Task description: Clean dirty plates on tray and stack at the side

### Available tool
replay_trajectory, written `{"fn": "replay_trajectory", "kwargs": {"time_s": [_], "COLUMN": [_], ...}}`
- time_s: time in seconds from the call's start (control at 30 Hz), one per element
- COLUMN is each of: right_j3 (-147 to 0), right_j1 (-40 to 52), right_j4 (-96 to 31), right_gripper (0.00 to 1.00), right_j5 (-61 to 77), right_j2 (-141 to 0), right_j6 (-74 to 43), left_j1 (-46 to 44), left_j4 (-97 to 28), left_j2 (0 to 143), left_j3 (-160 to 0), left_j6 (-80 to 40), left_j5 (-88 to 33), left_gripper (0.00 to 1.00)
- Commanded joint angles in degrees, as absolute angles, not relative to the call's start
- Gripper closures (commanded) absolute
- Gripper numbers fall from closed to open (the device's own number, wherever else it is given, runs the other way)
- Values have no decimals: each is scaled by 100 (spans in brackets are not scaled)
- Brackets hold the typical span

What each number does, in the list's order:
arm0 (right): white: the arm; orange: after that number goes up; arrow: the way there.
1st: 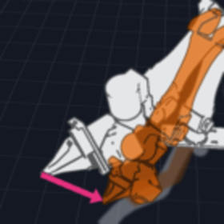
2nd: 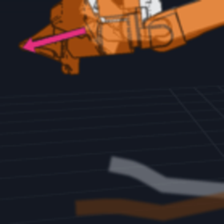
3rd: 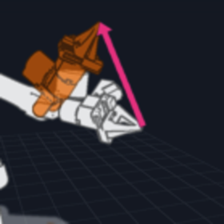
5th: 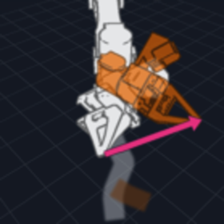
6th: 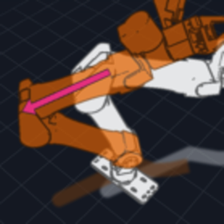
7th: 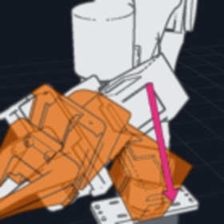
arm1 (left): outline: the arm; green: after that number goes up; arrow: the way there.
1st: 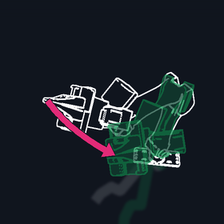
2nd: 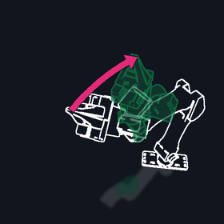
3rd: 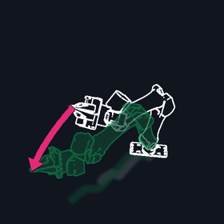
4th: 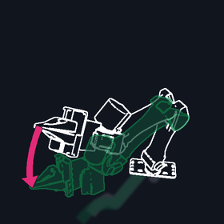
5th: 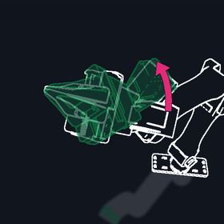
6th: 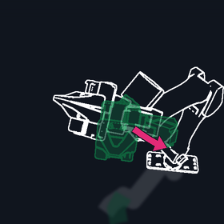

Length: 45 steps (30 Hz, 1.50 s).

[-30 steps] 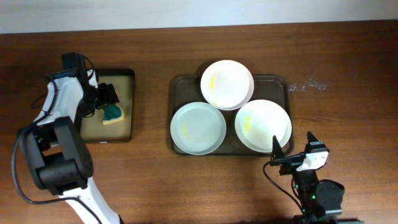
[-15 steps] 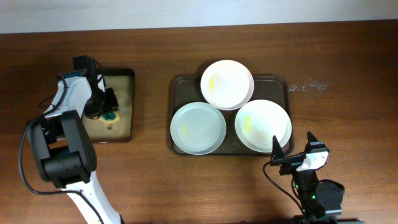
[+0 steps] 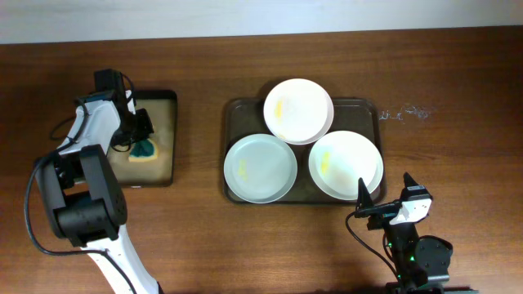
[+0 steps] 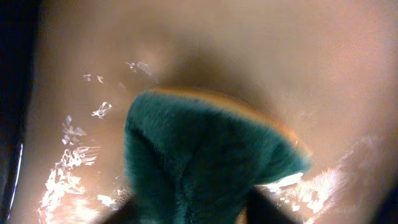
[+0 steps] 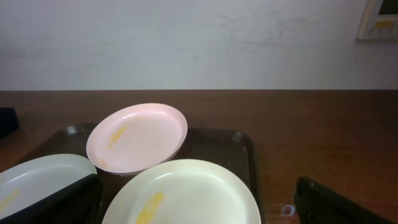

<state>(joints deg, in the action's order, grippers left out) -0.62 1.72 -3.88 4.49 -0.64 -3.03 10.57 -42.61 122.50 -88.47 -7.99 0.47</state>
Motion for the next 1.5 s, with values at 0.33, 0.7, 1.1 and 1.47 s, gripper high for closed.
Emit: {"fn": "replay_trajectory", "kwargs": {"time_s": [0.33, 0.7, 1.1, 1.47], "right_j3": [-32, -32, -32, -32], "right_j1": [220, 220, 220, 220], "right_j4": [-414, -416, -414, -416], "right_gripper": [2, 2, 1, 2], "right_j5": [427, 427, 427, 427], "right_j2": [-32, -32, -32, -32], "right_j6": [-320, -320, -320, -320], "left_j1": [1076, 1074, 1074, 1048], "left_j4": [-4860, -6353, -5544, -5568], "left_j2": [12274, 10927, 10440, 10353], "left_j3": [-9240, -10405, -9349, -9238], "left_j6": [-812, -812, -812, -812], "left_j5": [47, 25, -416, -510], "left_gripper": [100, 100, 100, 100]}}
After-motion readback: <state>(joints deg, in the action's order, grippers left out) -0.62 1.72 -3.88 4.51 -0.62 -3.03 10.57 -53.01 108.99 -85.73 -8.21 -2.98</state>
